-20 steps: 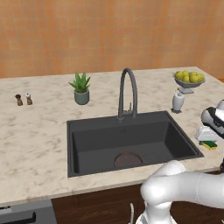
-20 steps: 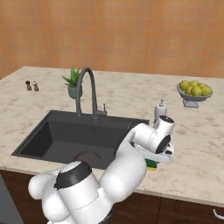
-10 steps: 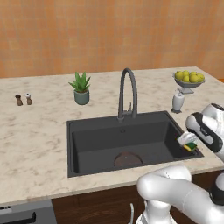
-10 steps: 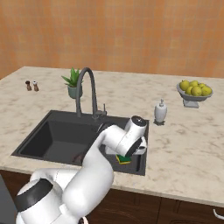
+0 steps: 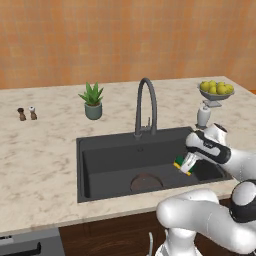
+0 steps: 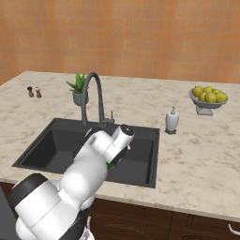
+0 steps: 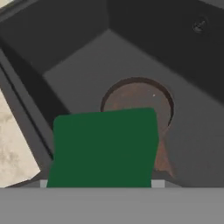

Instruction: Pick the pan and sponge and place them into the sink. Then turn on the water.

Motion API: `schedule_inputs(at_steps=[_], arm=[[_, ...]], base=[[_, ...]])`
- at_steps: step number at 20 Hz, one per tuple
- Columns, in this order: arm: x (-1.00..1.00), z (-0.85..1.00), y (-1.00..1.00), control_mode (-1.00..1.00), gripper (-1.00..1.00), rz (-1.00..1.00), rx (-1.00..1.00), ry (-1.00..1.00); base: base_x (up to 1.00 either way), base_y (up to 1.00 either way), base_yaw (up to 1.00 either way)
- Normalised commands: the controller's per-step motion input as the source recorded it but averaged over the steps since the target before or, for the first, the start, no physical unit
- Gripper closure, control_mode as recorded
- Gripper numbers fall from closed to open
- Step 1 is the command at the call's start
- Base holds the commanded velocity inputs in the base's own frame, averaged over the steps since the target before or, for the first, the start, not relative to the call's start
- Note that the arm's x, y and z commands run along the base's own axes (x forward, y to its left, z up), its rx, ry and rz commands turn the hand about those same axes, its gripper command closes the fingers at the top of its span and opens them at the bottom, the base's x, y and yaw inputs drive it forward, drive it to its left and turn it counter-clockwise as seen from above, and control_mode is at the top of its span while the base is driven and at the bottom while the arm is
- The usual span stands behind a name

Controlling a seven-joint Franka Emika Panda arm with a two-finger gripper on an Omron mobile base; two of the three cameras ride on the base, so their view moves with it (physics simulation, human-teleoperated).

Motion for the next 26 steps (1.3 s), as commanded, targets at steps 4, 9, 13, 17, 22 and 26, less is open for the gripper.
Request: schedule_inputs(at_steps=[4, 9, 13, 17, 22, 26], arm=[[0.74, -0.05, 0.25, -1.00, 1.00, 0.46, 0.07, 0.03], [0.41, -0.28, 0.14, -1.00, 1.00, 0.23, 0.01, -0.07], [0.29, -0.24, 0.02, -1.00, 1.00, 0.03, 0.01, -0.15], [0.11, -0.32, 0.01, -1.00, 1.00, 0.02, 0.07, -0.06], [0.00, -0.37, 0.27, -1.00, 1.00, -0.01, 0.02, -0.02], [0.03, -0.15, 0.09, -1.00, 1.00, 0.00, 0.00, 0.00]], base=[[0.00, 0.00, 0.00], [0.00, 0.00, 0.00], [0.00, 0.00, 0.00], [0.00, 0.00, 0.00], [0.00, 0.00, 0.00], [0.00, 0.00, 0.00]])
